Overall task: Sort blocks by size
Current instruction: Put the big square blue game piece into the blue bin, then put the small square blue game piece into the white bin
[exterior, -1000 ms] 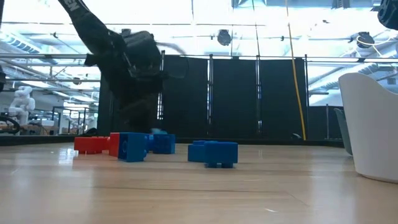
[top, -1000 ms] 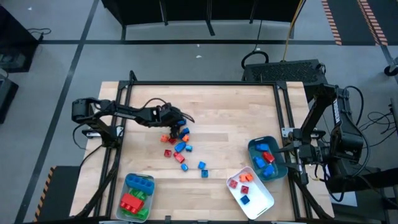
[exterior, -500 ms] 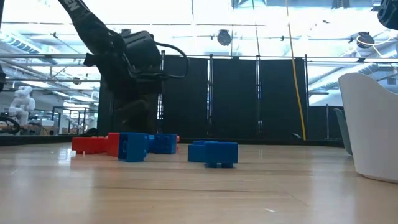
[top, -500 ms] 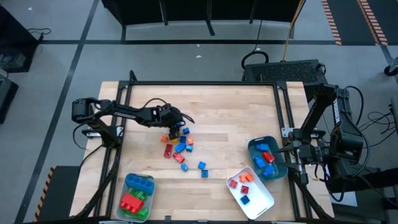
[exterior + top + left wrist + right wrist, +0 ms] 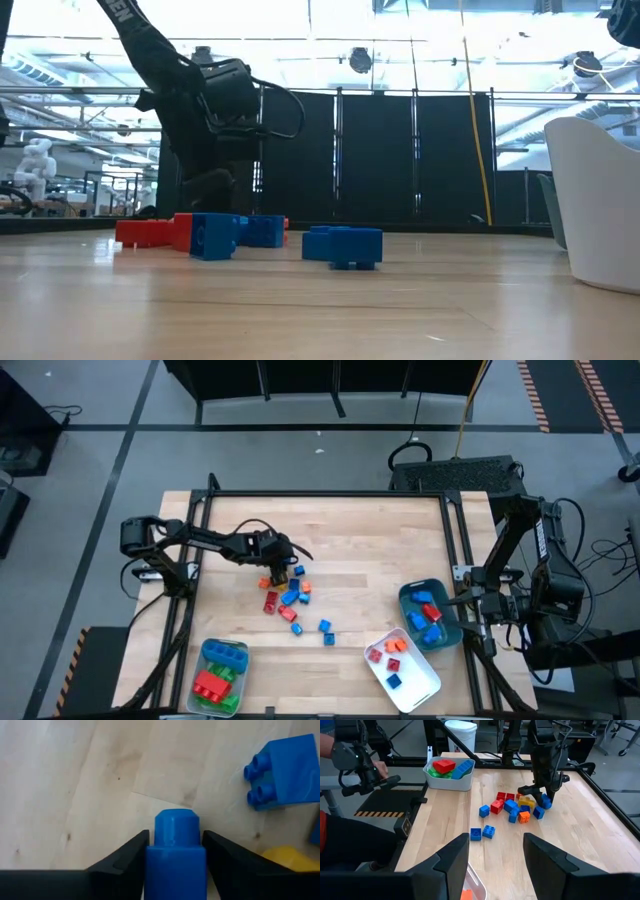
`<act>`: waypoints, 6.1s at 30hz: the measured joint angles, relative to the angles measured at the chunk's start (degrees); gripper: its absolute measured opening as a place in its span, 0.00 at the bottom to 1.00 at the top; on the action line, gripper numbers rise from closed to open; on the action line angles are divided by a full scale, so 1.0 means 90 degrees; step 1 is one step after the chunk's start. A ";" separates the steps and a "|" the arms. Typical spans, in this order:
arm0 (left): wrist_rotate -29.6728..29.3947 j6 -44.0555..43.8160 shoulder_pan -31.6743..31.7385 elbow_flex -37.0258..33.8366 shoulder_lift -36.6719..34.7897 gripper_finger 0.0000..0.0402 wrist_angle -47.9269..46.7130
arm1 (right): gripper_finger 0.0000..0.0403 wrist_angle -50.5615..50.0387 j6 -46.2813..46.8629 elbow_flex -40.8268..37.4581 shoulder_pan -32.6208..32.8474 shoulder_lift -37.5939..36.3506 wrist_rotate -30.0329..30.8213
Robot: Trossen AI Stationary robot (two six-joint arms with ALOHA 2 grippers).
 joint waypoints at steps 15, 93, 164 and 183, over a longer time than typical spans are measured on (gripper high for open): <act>0.0030 -0.0234 -0.0117 0.0400 -0.0274 0.34 0.0019 | 0.42 -0.0009 -0.0002 0.0000 0.0001 0.0000 0.0000; 0.0417 0.1241 -0.1714 0.5303 0.2024 0.66 -0.3261 | 0.42 -0.0035 -0.0185 0.0000 0.0000 0.0002 0.0129; 0.1168 0.0065 -0.2385 0.1987 0.0447 0.24 0.4391 | 0.42 -0.0023 0.0317 0.0000 0.0000 0.0000 0.0194; 0.1534 0.0324 -0.3103 0.4799 0.3368 0.29 0.4530 | 0.42 0.0113 0.0333 0.0000 -0.0001 0.0002 0.0488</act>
